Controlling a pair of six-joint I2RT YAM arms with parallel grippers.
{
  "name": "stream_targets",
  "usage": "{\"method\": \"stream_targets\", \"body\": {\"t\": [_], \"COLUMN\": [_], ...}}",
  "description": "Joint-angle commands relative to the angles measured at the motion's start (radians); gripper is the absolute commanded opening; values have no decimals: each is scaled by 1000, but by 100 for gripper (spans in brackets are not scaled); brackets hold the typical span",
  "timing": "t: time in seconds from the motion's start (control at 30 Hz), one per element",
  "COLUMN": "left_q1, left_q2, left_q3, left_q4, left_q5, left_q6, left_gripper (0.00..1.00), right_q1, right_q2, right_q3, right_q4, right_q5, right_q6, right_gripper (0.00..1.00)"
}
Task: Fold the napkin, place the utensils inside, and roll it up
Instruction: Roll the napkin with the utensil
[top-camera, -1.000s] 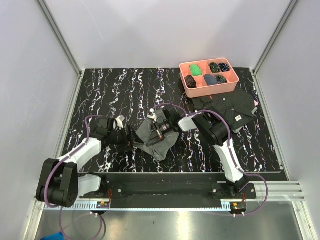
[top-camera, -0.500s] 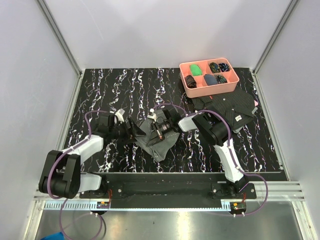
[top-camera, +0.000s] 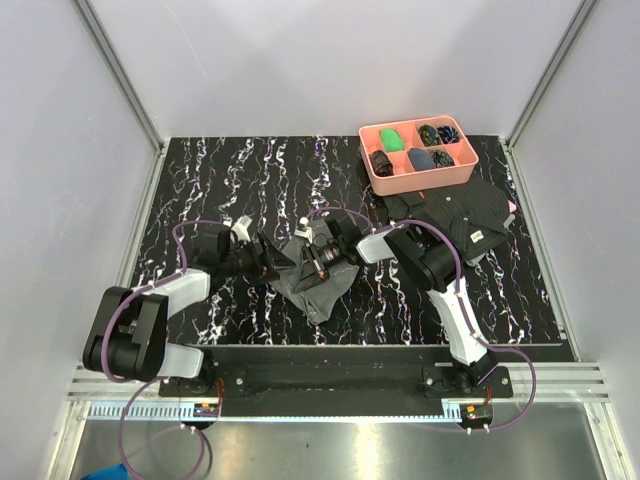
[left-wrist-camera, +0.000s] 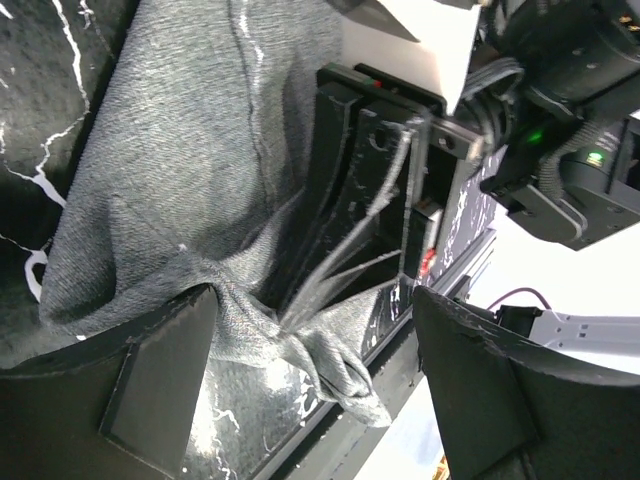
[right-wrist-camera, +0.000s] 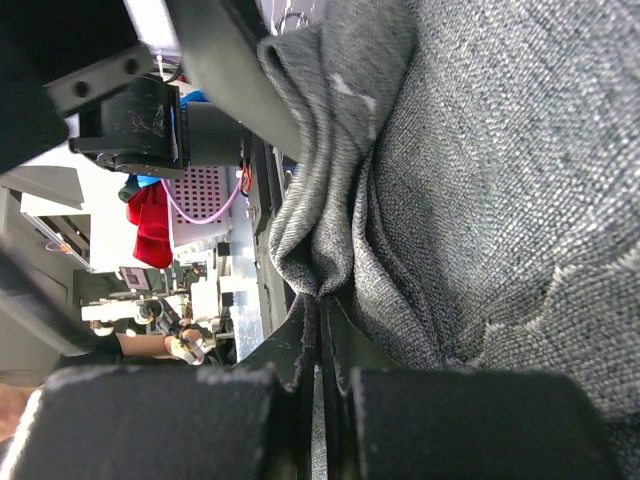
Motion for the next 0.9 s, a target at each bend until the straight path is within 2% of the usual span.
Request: {"method": "stream_targets", "body": {"t": [0.0, 0.17, 0.3, 0.43, 0.47, 0.53, 0.57, 0.73, 0.87], "left_q1": [-3, -3, -3, -3, -3, -3, -3, -3, -3], "left_q2": [39, 60, 53, 51, 57, 77, 86, 132, 142], "left_q3": [-45, -85, -98, -99, -99, -93, -92, -79, -75], "left_q4": [155, 156, 64, 30, 27, 27, 30, 43, 44], "left_q5": [-17, -129, -209, -254, -257, -265, -263, -251, -245], "left_q6": [-13, 1, 33, 46, 46, 47, 47, 44, 46], "left_gripper": [82, 82, 82, 82, 82, 82, 82, 82, 82], "right_q1": [-7, -7, -7, -7, -7, -8, -7, 31, 172], "right_q2": [23, 11, -26, -125, -150, -231, -259, -460, -547], "right_q3": [-21, -29, -38, -70, -75, -90, -94, -134, -144], "right_q4": [1, -6, -37, -91, -114, -201, -232, -448, -585], "right_q5": [34, 49, 74, 142, 159, 227, 256, 523, 834], "right_q6": [-30, -33, -45, -75, -90, -150, -174, -323, -401], "right_gripper": [0, 0, 2, 24, 35, 42, 50, 61, 67]}}
